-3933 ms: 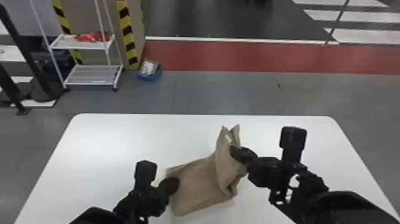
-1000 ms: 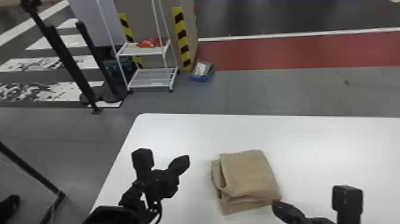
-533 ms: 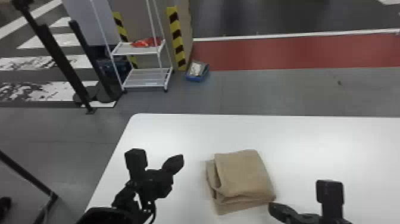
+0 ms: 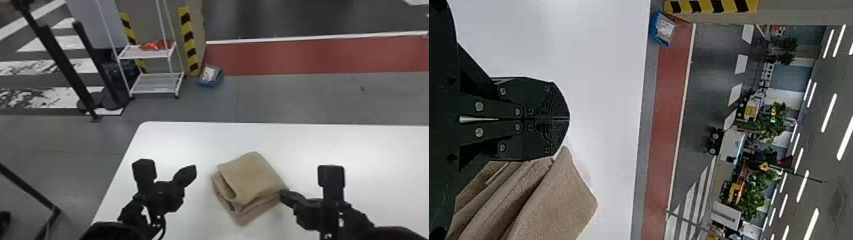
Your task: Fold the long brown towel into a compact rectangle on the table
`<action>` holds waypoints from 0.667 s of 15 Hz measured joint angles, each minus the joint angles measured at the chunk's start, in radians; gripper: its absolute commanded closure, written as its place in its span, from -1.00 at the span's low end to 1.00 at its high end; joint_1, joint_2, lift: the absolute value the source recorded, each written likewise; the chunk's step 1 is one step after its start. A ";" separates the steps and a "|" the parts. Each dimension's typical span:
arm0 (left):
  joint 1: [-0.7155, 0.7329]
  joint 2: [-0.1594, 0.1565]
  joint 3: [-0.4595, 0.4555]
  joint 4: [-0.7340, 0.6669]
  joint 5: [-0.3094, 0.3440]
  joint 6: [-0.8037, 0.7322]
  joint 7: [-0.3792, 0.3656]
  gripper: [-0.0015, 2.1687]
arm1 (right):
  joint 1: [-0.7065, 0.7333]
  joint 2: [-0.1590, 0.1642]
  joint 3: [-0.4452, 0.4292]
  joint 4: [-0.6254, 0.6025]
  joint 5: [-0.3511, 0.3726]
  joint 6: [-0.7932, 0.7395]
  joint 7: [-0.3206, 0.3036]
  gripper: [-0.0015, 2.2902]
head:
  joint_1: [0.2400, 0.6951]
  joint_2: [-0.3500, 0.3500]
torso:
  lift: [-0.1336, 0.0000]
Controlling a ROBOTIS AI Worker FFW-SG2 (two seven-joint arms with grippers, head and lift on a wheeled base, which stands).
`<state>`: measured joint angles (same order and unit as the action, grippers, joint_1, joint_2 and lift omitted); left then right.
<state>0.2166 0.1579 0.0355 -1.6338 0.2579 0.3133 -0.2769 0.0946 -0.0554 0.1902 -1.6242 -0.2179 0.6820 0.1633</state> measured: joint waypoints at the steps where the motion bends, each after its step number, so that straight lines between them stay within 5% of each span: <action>1: 0.000 0.000 0.001 0.000 0.001 0.000 -0.001 0.83 | -0.032 0.001 0.015 0.014 0.002 -0.001 -0.023 0.73 | 1.00 0.50 | 1.00; 5: -0.023 0.011 0.001 0.029 0.000 -0.005 0.000 0.83 | -0.123 0.003 0.024 0.089 -0.005 0.003 -0.043 0.73 | 1.00 0.49 | 1.00; 10: -0.089 0.037 -0.032 0.193 -0.005 -0.128 -0.006 0.83 | 0.123 -0.008 -0.151 -0.197 -0.079 -0.047 0.134 0.73 | 1.00 0.45 | 1.00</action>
<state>0.1278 0.1946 0.0038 -1.4403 0.2532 0.1850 -0.2832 0.2173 -0.0635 0.0391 -1.8210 -0.2966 0.6353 0.2971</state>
